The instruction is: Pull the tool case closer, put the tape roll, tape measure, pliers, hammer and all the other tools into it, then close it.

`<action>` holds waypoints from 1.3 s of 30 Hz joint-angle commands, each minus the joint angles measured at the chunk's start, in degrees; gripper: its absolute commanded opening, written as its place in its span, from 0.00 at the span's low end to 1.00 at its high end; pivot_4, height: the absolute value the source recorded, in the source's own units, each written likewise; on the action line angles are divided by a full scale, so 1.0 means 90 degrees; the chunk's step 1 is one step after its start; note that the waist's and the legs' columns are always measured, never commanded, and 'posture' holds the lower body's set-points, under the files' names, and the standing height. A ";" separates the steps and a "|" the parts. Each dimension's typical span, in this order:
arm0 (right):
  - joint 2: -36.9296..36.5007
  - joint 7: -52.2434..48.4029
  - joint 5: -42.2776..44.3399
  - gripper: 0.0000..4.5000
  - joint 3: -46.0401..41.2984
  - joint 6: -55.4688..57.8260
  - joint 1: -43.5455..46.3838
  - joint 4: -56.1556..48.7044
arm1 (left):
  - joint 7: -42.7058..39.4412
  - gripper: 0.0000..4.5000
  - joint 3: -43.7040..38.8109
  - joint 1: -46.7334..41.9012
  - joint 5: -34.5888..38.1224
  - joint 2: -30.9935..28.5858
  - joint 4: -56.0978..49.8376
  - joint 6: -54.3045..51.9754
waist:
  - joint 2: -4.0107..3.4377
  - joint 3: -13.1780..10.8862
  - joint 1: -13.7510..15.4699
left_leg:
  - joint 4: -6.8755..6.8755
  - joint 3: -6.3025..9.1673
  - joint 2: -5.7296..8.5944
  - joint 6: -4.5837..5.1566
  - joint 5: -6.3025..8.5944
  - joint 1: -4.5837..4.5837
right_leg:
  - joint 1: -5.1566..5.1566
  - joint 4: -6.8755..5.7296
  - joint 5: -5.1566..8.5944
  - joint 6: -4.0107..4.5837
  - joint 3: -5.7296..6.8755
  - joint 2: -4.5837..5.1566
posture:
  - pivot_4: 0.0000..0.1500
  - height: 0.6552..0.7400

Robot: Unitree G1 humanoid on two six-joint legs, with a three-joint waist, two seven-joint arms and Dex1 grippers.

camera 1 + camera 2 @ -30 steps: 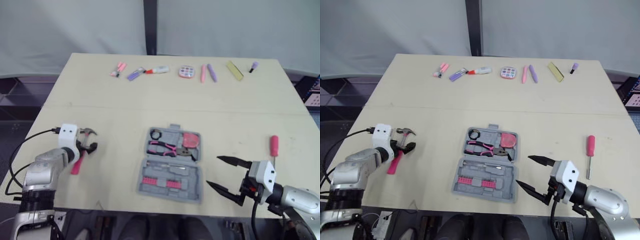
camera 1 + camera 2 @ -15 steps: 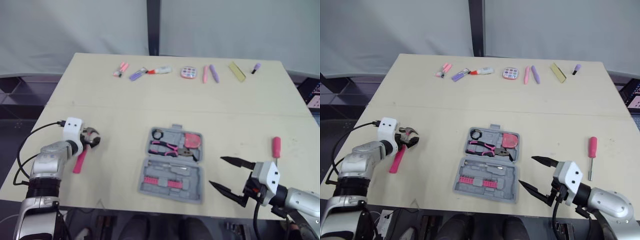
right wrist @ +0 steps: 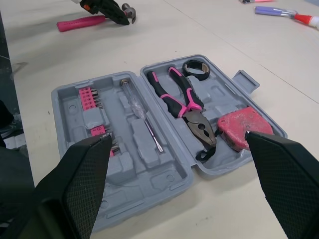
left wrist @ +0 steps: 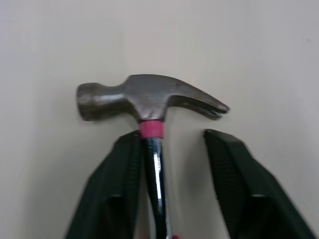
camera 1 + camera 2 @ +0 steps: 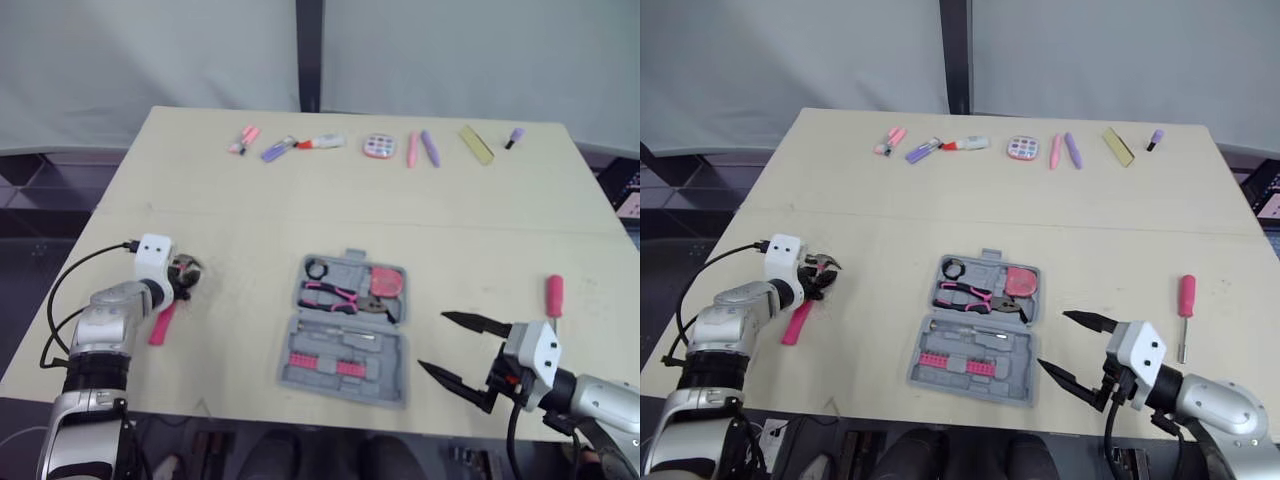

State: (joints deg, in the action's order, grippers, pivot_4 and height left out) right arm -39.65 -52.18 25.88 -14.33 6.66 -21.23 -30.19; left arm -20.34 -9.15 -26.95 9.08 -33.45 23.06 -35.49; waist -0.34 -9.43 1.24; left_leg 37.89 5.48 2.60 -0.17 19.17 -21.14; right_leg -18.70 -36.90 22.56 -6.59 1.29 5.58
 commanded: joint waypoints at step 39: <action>-0.0205 -0.0407 -0.0017 1.00 -0.0032 -0.0172 0.0620 0.0463 | -0.5144 0.01 0.2926 -0.1086 0.0275 -0.1072 -0.3438 0.0171 | 0.0017 -0.0012 -0.0128 | -0.0001 0.0002 -0.0006 0.0003 0.0000 -0.0027 | -0.0010 0.0007 0.0000 0.0001 -0.0002 -0.0015 | 1.00 1.00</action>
State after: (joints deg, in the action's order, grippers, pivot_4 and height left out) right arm -41.17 -54.97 25.29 -13.76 6.22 -15.46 -25.02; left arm -65.72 16.82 -34.90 11.49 -43.44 -6.07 -34.21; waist -0.18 -9.54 0.09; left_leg 37.89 5.50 2.55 -0.14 19.17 -21.39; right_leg -18.79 -36.85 22.56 -6.59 1.28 5.44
